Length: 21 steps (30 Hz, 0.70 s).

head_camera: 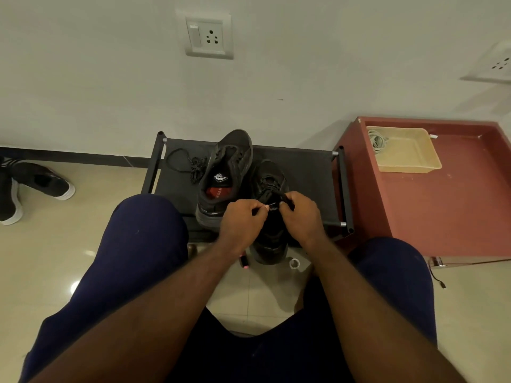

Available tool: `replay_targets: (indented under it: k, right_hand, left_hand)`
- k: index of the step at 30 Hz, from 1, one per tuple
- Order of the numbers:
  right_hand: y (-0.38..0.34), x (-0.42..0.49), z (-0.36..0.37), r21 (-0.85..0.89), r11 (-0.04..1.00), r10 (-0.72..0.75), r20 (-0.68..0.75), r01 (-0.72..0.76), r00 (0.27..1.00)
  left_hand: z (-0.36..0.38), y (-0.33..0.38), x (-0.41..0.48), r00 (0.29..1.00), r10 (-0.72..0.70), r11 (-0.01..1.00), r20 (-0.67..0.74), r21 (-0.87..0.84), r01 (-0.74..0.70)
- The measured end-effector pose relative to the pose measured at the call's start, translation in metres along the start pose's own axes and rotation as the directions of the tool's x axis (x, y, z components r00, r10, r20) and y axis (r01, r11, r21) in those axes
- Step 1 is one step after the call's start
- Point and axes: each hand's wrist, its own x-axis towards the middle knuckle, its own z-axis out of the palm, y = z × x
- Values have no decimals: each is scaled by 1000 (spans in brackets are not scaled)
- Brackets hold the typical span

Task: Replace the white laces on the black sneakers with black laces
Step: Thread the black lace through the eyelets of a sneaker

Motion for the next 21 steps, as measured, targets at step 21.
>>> replay_targets:
  k: [21]
  right_hand:
    - [8,-20,-7,458,874,112,140,-165,984]
  left_hand:
    - [17,5,-7,995,95,980,-27,176,-89]
